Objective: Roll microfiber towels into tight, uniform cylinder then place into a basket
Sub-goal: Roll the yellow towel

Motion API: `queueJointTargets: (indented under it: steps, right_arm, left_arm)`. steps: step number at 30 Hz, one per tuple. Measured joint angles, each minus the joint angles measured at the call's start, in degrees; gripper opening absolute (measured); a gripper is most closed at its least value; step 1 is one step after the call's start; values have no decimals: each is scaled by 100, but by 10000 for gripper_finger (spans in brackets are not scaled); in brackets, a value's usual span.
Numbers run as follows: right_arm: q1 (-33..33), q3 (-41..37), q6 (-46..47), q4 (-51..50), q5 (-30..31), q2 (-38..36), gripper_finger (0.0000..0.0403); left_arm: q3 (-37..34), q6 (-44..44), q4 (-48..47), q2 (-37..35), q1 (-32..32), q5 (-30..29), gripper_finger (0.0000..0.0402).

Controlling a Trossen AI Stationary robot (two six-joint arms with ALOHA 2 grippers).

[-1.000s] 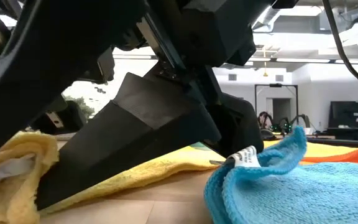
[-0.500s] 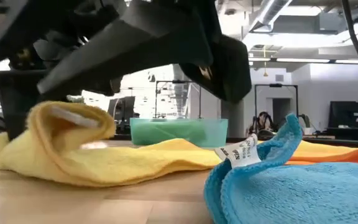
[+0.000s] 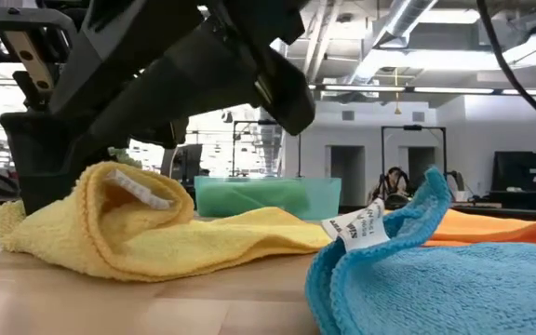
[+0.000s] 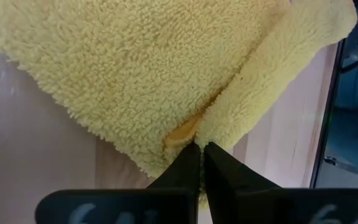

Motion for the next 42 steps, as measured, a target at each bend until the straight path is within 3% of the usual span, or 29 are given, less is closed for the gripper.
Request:
queueJointTargets:
  steps: [11, 25, 35, 42]
  right_arm:
    - [17, -223, 484, 25, -719, 40, 113]
    - [-64, -196, 1195, 338, -1086, 470, 113]
    - [-64, -195, 991, 232, -1140, 474, 113]
    - [-68, -203, 840, 192, -1282, 479, 113]
  left_arm:
    - [0, 209, 13, -2, 0, -1, 0]
    - [2, 357, 28, -7, 0, -158, 4]
    - [7, 553, 14, -9, 58, -108, 99]
    - [7, 634, -197, -29, 510, 592, 156]
